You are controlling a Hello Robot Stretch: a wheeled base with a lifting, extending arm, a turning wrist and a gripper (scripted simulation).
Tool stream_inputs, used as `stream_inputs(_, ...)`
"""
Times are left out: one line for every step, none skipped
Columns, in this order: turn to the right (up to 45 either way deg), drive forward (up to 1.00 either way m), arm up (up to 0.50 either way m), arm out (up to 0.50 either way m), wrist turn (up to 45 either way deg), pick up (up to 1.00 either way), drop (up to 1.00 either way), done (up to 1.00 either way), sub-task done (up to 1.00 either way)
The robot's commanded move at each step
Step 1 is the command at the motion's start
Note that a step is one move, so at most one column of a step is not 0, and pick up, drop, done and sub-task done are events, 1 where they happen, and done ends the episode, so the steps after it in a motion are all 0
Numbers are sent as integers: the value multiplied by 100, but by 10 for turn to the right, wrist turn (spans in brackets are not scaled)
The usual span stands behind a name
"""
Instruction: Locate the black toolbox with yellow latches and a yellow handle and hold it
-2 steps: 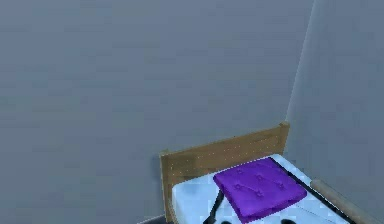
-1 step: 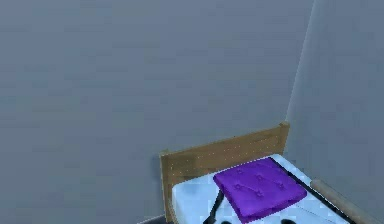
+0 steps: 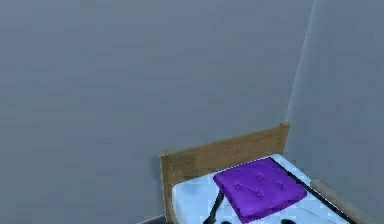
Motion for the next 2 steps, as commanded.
stream_inputs(0, 0, 0, 0, 450, 0, 0, 0, 0)
stream_inputs(0, 0, 0, 0, 450, 0, 0, 0, 0)
